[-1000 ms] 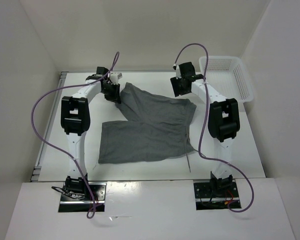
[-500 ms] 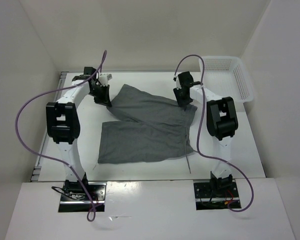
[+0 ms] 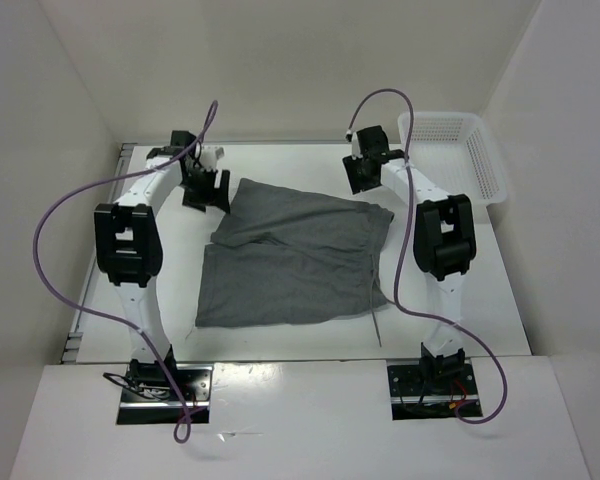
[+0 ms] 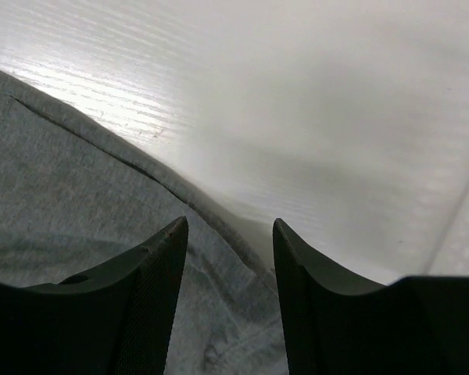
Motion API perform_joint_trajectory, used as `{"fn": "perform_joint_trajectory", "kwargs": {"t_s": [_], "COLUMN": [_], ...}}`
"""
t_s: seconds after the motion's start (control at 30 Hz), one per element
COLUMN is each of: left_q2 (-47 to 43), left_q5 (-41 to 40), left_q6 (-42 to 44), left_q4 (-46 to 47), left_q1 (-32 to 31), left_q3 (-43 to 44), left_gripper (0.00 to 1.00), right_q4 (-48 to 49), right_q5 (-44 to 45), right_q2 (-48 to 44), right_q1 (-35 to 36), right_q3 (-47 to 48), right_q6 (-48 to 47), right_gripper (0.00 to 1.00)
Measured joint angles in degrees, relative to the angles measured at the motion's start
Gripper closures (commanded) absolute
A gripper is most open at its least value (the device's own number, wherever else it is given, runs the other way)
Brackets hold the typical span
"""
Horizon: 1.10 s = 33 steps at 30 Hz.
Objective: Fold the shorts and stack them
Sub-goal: Flatten the shorts out
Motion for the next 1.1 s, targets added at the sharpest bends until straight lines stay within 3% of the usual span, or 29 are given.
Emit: {"fn": "perform_joint_trajectory", "kwargs": {"t_s": [0.17,0.33,0.57,0.9,0.97,1.03,1.1], "left_q2": [7.37,21.22,45.59,48.74,48.74,48.74,48.92], "left_q5": [-2.89,-4.57,-3.89,-1.46,-1.38,-1.44,-1.49], "left_q6": [-0.02,0.00,0.02,0.02,0.02,0.00,-0.07], "left_q4": [4.83,5.55,-7.34,-16.24,-17.07,-17.27,-17.51], "left_q1": [-1.11,-5.29,-7.82,-6.95,-6.88,-6.84,-6.84], "left_q3": [19.63,41.00,73.66,76.91,76.91,77.00,77.20], "left_gripper": [0.13,0.13,0.10,0.10,0.12,0.19,0.28], "right_q4": [0.15,-0.07,-0.68,-3.76,-4.50,-4.59,-4.52], "right_q5": [1.79,3.17,2.03,-4.61,-5.35,-5.77,-5.90], "right_q2": [-3.65,-4.11,-4.00,-4.02,-4.00,-3.93,-3.85], "right_q1": [-0.04,-0.66,-3.93,-5.51,-5.66,-6.03,-6.45], "right_q3": [-2.40,-5.11,-5.68,-10.71,-11.45,-11.58,-11.56], "right_q6": [0.00,-0.74,-2.99,-6.08,-6.32,-6.67,-7.19], "right_gripper": [0.43,0.35,0.27,0.24,0.19,0.16,0.25]}}
